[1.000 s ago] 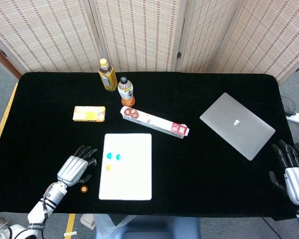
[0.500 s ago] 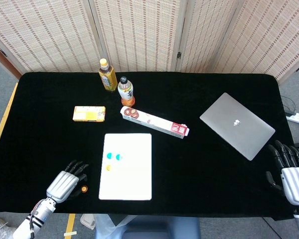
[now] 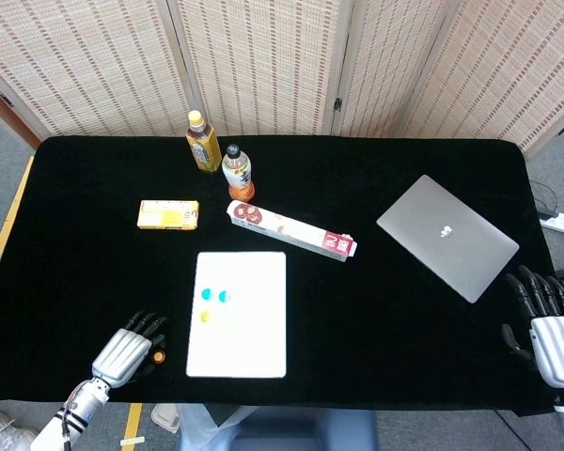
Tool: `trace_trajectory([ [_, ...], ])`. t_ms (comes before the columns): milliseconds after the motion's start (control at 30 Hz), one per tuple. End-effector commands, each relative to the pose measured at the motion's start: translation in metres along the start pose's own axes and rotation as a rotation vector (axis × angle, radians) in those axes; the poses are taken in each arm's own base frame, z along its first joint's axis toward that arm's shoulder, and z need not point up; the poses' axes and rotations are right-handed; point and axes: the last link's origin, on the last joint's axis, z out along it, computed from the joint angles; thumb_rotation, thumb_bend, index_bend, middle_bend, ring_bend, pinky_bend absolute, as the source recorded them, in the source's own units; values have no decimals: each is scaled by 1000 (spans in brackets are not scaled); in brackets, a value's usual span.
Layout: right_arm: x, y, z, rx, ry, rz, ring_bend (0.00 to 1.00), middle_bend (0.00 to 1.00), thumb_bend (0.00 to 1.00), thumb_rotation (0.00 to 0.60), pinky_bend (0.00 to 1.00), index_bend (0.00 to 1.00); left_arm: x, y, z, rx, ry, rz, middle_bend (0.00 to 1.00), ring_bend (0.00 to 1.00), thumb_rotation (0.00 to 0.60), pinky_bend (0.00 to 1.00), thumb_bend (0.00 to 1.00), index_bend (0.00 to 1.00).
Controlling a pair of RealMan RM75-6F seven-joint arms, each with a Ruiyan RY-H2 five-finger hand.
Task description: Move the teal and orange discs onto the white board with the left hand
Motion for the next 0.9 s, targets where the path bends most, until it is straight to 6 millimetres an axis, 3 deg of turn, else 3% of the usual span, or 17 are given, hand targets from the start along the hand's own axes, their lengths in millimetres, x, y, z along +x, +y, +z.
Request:
trace_trajectory([
  [33,0,0,0,-1,0,0,0,0,476,600,0,0,-1,0,1,3,0,-3,141,0,600,0,353,427],
  [900,-1,2,-3,0,3,4,0,0,476,600,0,0,-12,0,4,12,-13,-23,141,0,600,0,356,492],
])
